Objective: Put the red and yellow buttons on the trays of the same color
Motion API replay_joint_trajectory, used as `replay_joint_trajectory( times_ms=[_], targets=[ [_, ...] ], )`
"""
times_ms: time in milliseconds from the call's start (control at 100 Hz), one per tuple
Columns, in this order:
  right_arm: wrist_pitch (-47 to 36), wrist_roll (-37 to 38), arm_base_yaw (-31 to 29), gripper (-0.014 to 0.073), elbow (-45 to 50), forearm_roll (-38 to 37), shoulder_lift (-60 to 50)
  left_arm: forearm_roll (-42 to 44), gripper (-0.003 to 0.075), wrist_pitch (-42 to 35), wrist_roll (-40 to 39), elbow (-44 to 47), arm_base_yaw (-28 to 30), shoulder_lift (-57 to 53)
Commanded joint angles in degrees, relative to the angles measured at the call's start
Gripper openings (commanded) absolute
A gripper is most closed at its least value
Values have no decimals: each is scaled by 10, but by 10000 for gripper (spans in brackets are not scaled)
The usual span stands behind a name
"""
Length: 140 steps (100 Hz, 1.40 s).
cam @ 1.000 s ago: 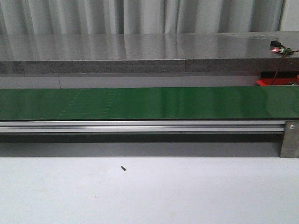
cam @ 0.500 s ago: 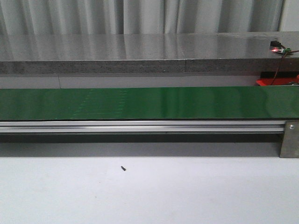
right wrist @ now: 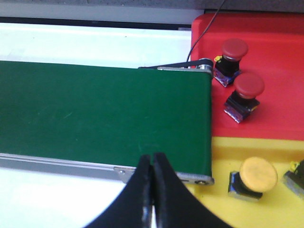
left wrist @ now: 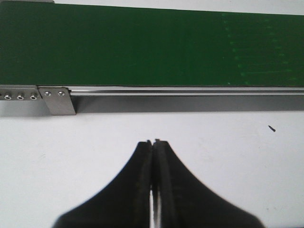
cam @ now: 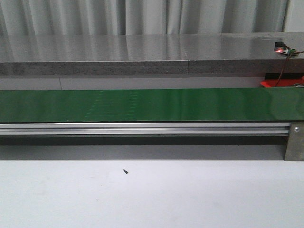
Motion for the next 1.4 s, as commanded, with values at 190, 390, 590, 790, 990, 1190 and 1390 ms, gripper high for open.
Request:
replay_joint_trajectory(
  times_ms=[190, 390, 590, 790, 990, 1190, 1390],
  targets=[
    [-38, 253, 47, -58, 31, -241, -98, -13, -20, -40, -2, -16, -5, 1],
    [-39, 312, 78, -58, 71, -306, -149, -13, -20, -40, -2, -16, -5, 1],
    [-44, 312, 90, -58, 91, -309, -177, -13, -20, -40, -2, -16, -5, 1],
    [-43, 312, 90, -58, 91, -309, -177, -13, -20, -40, -2, -16, -5, 1],
    [-43, 312, 90, -58, 91, -309, -177, -13, -20, -40, -2, -16, -5, 1],
    [-43, 312, 90, -58, 91, -309, -177, -13, -20, -40, -2, -16, -5, 1],
    [-43, 312, 90, -58, 91, -309, -177, -13, -20, -40, -2, -16, -5, 1]
  ],
)
